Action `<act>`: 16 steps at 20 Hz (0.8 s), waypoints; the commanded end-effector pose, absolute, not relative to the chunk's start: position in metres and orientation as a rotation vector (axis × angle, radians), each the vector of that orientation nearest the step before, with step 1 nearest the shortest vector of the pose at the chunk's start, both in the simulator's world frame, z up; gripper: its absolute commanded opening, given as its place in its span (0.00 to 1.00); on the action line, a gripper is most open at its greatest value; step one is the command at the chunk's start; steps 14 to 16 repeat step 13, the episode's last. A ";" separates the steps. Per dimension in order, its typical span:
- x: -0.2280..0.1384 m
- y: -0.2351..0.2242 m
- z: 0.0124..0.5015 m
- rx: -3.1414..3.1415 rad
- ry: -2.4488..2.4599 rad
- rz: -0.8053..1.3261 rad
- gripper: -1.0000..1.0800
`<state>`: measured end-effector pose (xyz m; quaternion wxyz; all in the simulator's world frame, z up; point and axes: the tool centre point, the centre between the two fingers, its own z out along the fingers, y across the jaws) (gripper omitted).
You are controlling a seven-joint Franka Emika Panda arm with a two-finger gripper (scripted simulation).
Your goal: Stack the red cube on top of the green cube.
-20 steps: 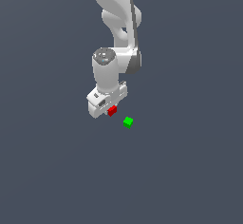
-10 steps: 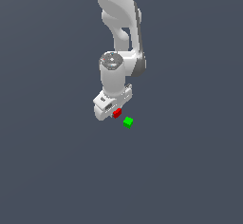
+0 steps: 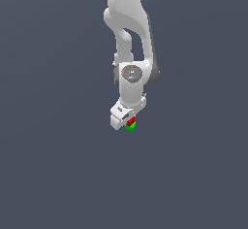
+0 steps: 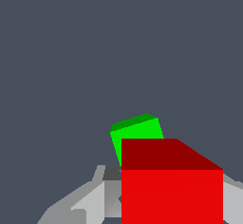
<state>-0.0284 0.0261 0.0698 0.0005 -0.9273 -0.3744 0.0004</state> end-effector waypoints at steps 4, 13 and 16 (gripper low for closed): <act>-0.026 0.033 0.066 -2.914 -1.174 0.000 0.96; -0.026 0.033 0.066 -2.914 -1.174 0.000 0.96; -0.026 0.033 0.066 -2.914 -1.174 0.000 0.96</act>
